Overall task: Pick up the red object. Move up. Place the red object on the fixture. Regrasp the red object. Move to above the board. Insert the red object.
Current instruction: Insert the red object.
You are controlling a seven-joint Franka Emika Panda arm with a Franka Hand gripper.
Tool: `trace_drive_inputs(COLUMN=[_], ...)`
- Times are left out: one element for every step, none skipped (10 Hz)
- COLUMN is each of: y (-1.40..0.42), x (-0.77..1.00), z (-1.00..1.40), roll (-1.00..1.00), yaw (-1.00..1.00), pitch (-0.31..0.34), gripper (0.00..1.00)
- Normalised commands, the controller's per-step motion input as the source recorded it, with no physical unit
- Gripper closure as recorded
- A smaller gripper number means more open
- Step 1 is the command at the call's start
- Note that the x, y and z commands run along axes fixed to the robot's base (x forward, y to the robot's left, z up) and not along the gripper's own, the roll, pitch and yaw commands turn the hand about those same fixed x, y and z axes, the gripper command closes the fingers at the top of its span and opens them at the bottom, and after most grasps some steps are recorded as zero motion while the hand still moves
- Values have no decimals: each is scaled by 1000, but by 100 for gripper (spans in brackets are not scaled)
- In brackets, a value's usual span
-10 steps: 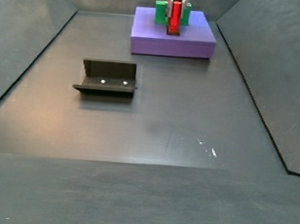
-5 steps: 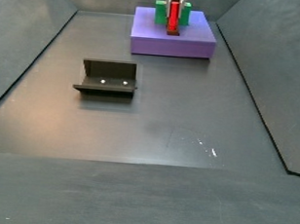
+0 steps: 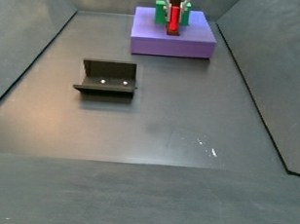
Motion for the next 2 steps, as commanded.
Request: trace_drive_inputs(y=[14,0], x=[-20,0], z=[-37,0], roll=[0,0], yaw=[0,0], pitch=[0,0], gripper=[100,100])
